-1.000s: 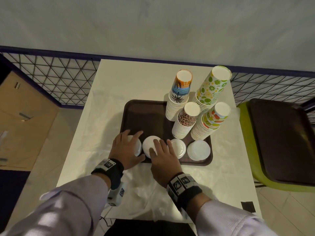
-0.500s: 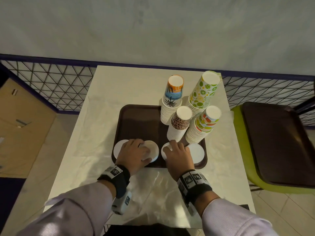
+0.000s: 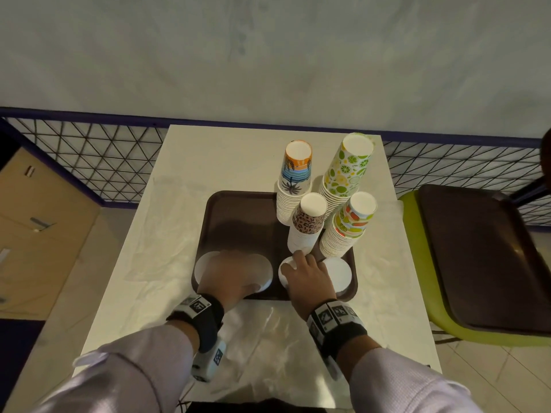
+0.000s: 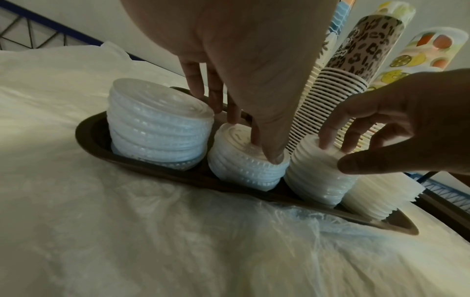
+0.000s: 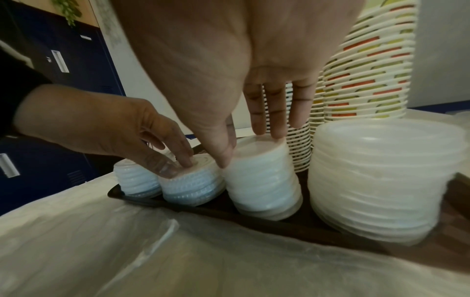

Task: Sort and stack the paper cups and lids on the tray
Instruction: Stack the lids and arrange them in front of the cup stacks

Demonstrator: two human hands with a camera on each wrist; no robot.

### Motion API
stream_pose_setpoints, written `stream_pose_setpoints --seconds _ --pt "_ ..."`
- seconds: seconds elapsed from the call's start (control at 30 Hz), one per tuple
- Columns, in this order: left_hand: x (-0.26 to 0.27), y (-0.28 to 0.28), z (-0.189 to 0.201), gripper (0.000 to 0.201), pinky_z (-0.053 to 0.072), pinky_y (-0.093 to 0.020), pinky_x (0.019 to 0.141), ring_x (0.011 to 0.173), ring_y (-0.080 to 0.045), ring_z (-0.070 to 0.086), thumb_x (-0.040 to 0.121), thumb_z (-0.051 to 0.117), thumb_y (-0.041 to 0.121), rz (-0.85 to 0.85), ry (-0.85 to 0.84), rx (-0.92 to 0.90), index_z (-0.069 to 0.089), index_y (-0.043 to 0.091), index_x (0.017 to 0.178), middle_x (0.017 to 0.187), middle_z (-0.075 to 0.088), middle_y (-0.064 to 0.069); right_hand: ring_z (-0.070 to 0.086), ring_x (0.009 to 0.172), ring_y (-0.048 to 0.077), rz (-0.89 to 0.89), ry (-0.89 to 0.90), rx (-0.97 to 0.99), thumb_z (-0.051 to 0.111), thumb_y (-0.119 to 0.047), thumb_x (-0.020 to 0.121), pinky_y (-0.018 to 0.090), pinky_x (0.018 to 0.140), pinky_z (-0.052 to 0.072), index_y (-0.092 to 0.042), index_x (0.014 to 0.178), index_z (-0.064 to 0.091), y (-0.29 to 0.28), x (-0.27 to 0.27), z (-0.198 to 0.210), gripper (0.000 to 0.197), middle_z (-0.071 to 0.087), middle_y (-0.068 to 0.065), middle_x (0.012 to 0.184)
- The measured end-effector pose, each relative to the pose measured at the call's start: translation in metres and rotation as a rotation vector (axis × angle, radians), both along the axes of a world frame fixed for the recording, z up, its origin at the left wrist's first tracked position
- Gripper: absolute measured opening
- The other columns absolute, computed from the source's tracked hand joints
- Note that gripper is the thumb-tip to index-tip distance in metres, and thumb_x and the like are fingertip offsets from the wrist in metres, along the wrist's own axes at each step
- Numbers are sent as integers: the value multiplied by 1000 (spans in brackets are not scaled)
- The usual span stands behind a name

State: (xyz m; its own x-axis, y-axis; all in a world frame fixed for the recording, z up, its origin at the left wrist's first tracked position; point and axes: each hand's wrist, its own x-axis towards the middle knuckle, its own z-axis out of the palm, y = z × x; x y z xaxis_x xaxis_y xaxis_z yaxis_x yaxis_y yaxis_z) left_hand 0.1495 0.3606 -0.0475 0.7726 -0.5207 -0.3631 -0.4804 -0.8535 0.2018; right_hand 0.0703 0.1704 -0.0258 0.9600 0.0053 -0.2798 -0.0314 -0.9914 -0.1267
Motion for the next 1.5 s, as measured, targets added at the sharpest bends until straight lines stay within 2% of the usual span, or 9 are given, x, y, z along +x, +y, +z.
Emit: stream_pose_setpoints --seconds 0.4,0.6,0.73,0.93,1.03,1.1,1.2,1.33,1.5 --pt "-8 -3 -8 35 36 -38 113 141 -21 39 105 52 41 -4 -43 -13 65 39 137 153 44 2 41 131 35 38 36 -15 60 -25 96 45 108 40 -16 135 58 -4 -4 9 40 35 15 150" --pt "-8 -6 -10 32 44 -41 107 132 -25 49 102 58 35 28 -105 -84 71 30 130 143 54 -2 50 116 33 34 -105 35 60 -32 92 42 97 47 -17 125 63 -4 -9 25 37 47 12 137" --pt "-1 -12 10 32 50 -44 102 117 -25 59 97 63 33 175 -261 -276 70 28 128 128 63 -1 51 103 26 0 -249 155 59 -31 88 40 87 51 -22 111 67 -10 -12 50 26 52 4 121" --pt "32 -48 77 61 49 -42 104 119 -27 56 92 65 22 353 -367 -703 45 26 150 133 55 -12 52 88 31 -104 -552 330 60 -17 79 43 75 49 -14 90 69 -45 2 109 14 55 9 100" --pt "52 -70 108 76 45 -39 111 127 -24 51 95 64 25 394 -235 -800 25 51 156 142 41 -8 47 99 28 -231 -618 349 59 -15 81 38 84 45 -15 100 67 -71 21 145 20 52 7 106" --pt "64 -86 121 77 46 -41 113 130 -25 52 98 63 28 401 -193 -808 20 59 155 145 37 -6 44 108 26 -284 -609 343 59 -19 85 31 88 37 -16 111 62 -90 34 166 26 49 7 114" --pt "80 -107 128 75 43 -37 116 137 -25 48 99 65 36 365 -169 -783 21 56 156 153 35 -5 42 116 32 -355 -574 318 61 -23 88 30 90 30 -17 128 52 -115 57 184 42 43 10 126" --pt "96 -127 130 81 29 -26 112 146 -24 40 95 72 36 295 -120 -750 25 43 161 159 36 -7 43 115 38 -385 -523 290 60 -33 89 38 92 37 -23 145 39 -127 86 183 61 38 14 131" --pt "107 -140 127 82 34 -26 105 137 -25 48 92 76 35 239 -36 -697 30 40 160 152 48 -8 43 123 46 -379 -314 212 56 -45 91 48 95 45 -36 150 29 -134 112 167 65 31 16 142"
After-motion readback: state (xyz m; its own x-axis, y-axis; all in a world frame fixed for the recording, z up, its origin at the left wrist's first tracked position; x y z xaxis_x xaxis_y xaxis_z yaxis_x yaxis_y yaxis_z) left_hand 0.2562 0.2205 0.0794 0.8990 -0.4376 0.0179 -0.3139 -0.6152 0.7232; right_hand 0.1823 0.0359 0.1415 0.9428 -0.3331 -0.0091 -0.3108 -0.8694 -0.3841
